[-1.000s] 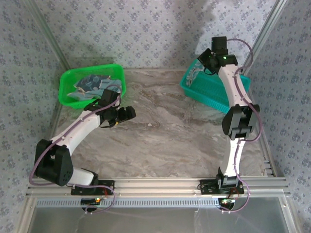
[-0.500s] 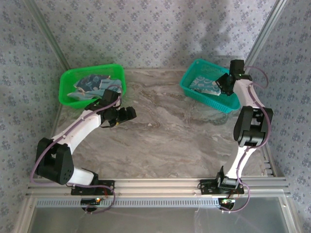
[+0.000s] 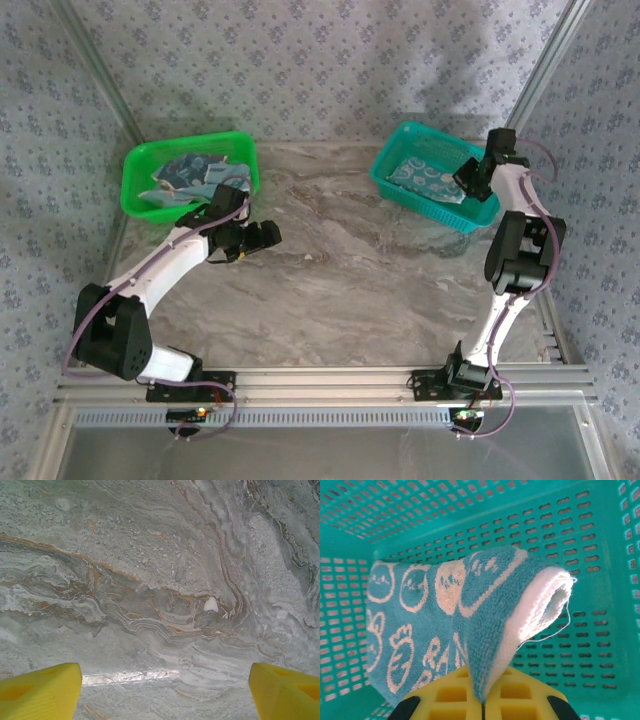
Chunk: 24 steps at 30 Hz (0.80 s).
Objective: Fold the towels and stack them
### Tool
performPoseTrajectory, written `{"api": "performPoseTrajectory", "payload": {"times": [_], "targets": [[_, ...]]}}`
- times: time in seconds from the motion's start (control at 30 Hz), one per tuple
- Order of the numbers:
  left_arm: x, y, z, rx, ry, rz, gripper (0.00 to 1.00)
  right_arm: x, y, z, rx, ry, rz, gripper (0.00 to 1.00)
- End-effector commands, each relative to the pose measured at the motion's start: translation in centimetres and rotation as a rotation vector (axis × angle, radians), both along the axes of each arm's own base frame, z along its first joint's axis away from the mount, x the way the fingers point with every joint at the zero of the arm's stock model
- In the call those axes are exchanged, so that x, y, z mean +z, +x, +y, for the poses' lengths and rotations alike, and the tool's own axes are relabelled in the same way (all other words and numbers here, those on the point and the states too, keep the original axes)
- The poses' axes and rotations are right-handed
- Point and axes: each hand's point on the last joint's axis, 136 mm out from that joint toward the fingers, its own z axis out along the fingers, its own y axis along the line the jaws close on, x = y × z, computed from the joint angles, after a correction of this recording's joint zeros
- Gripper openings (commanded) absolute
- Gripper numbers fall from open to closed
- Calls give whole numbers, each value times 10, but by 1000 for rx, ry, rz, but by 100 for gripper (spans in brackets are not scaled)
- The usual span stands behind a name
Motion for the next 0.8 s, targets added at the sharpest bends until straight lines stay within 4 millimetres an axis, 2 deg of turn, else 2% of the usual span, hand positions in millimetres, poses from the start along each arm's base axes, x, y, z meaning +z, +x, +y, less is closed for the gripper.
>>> {"api": "performPoseTrajectory", "payload": {"times": [0.0,0.23,0.53,0.67,0.73,0.77], "targets": [[10,-2,-3,-4,-23,-26,86,-17,-2,-6,59,-27,69,2],[9,-5,-1,-2,-17,-23,86,-36,-4,-20,84,-110,145,5],[10,-4,-1,1,-18,-23,86,-36,0,-33,95,-175,174,6],[10,-4,-1,1,-16,-24,86,-39,3,-32,130,-177,190,19],[10,-4,-1,2,-18,-25,86,-39,4,-33,135,-183,187,22],[9,-4,-2,0,-17,-25,86,-39,4,-33,138,-189,187,27]]}}
